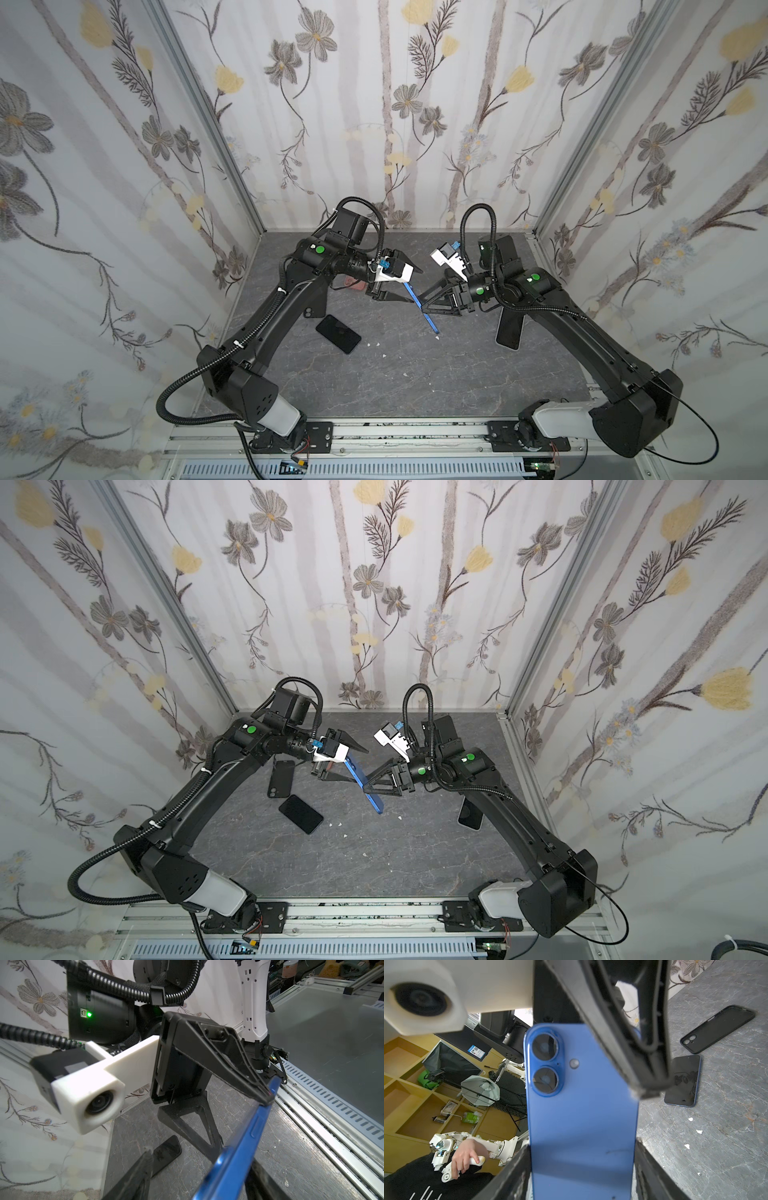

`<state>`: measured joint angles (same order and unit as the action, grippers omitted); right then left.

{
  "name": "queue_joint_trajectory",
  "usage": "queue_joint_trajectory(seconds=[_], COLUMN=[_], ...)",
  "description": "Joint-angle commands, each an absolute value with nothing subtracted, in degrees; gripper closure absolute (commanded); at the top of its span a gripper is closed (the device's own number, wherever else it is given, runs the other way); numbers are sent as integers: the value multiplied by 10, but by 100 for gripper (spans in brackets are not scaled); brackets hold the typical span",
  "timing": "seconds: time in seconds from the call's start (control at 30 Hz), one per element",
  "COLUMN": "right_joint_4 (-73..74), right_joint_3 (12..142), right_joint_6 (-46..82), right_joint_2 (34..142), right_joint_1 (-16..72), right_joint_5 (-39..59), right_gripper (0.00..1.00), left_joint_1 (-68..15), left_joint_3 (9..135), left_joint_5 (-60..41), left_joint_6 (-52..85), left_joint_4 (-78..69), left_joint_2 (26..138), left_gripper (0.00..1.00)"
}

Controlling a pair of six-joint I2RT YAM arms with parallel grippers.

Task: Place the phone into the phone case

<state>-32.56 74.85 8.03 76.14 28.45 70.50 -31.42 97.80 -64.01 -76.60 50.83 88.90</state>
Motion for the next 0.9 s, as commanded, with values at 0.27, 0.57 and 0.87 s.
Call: queue_joint_trajectory(seconds=[0.27,0.57,0.87], right_joint_4=[-296,-283,-94], right_joint_3=[735,767,769], right_joint_6=[99,99,148], right_joint_2=[727,691,609], right_joint_1=[285,259,246], right_joint_5=[744,640,459], right_gripper=[49,10,0], left_joint_1=[-319,-313,-285], left_joint_3=[957,807,502], left_joint_5=[-700,-703,-498], left_joint_6=[-787,-573,67], left_joint_4=[538,276,-465], left_joint_2=[851,744,595], left_gripper=[100,100,100])
